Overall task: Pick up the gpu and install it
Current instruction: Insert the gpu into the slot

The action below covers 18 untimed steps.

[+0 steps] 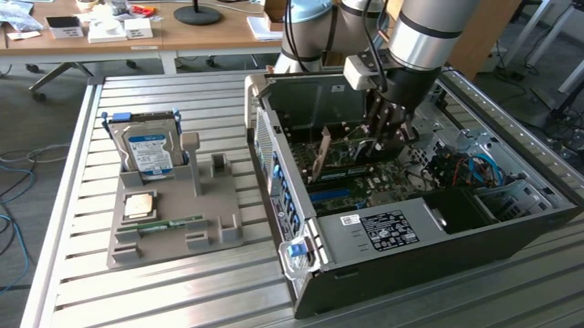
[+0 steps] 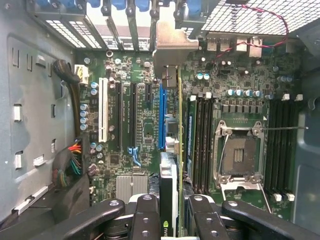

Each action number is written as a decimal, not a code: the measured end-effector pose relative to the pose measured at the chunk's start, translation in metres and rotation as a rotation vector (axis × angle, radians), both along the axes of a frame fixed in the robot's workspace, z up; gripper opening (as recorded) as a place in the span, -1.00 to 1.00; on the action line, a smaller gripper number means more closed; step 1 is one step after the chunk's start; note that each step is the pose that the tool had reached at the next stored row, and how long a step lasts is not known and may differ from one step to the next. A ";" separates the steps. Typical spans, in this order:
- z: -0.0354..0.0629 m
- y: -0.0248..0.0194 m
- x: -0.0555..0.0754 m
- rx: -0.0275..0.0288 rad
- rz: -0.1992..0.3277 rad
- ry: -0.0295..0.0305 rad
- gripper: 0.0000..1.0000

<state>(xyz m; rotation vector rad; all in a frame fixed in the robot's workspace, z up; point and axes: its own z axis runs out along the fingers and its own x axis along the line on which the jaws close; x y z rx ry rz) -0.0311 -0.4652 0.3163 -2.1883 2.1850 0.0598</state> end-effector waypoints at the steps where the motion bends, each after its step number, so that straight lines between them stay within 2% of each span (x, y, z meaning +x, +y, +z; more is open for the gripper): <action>1: -0.0008 0.0000 0.000 0.0000 0.000 0.0000 -0.47; 11: -0.0104 0.0000 -0.007 -0.0001 0.001 0.0001 -0.47; 18: -0.0134 0.0000 -0.010 -0.0004 0.001 0.0001 -0.47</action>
